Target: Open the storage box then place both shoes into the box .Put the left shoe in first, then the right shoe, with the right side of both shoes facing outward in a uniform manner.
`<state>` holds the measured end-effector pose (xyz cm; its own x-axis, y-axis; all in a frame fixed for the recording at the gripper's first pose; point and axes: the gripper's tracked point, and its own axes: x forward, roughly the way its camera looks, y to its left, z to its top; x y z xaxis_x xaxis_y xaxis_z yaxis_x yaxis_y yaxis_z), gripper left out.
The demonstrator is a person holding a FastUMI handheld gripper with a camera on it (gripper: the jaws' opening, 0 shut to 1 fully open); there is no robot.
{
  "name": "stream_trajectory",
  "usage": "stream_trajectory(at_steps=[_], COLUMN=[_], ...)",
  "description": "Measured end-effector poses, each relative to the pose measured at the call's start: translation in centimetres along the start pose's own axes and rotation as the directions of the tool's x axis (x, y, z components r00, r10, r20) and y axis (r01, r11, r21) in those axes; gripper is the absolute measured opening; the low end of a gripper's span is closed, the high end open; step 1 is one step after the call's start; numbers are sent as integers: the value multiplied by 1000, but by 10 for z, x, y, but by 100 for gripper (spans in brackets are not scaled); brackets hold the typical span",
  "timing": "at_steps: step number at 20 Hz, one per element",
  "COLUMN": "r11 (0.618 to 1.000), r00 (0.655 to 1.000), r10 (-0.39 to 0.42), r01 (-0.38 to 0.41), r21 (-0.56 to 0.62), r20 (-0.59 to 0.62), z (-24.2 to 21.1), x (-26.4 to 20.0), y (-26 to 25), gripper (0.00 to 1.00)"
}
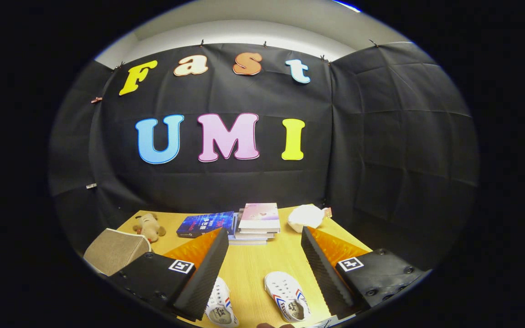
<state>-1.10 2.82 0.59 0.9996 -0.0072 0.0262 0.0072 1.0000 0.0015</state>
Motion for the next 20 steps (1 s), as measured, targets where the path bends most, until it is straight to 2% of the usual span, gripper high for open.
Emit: stream_trajectory(at_steps=[5,14,17,19,20], r11=[999,985,954,910,879], r00=[999,978,934,879,839], r10=[32,170,299,411,473], r01=[-33,-172,-291,-382,-428], r21=[-24,-8,66,159,213], r20=[-35,-121,-196,-242,-268], z=[-11,-18,-34,-44,-51], x=[-2,8,14,14,12], y=[14,52,79,103,116], gripper=[98,98,99,99,99])
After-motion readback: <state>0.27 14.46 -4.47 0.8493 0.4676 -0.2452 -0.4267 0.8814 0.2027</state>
